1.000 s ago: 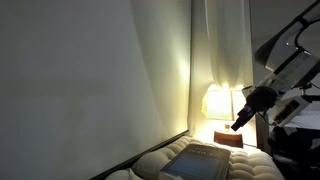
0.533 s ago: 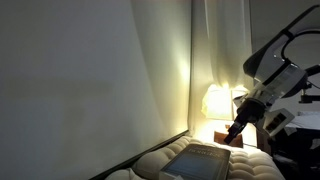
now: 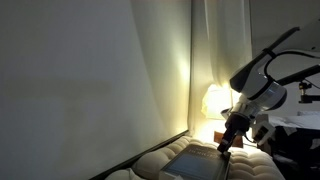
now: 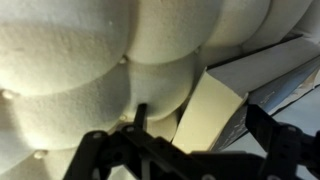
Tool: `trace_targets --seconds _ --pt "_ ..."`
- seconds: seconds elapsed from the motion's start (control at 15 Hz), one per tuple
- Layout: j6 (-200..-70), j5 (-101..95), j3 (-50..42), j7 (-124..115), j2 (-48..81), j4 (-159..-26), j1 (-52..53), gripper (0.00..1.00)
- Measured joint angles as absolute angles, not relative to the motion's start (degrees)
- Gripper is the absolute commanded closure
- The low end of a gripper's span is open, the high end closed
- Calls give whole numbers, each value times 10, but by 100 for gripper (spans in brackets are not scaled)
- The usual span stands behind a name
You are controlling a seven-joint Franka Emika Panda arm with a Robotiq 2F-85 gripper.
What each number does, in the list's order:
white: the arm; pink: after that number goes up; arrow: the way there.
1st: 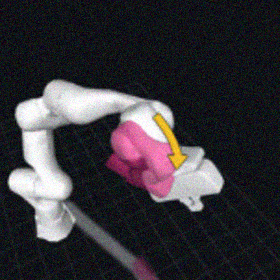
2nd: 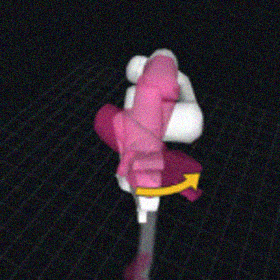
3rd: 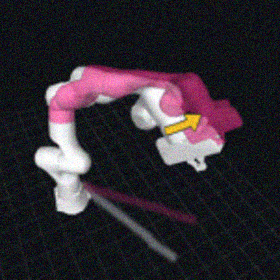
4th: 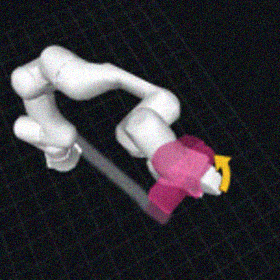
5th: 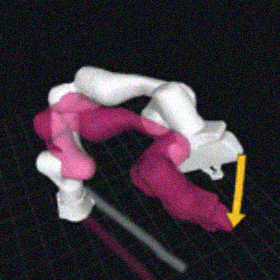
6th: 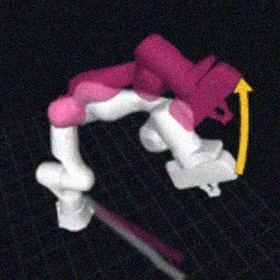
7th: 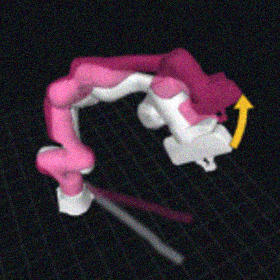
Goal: Pick up the black book and position it on top of the white book
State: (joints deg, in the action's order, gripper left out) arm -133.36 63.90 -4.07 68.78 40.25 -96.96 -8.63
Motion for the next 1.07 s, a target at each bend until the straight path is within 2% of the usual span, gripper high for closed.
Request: trace_targets --seconds 0.33,1.07 --pt "-1321 602 -27 658 430 -923 -99 0" --pt "-1321 566 17 657 429 -920 -97 0"
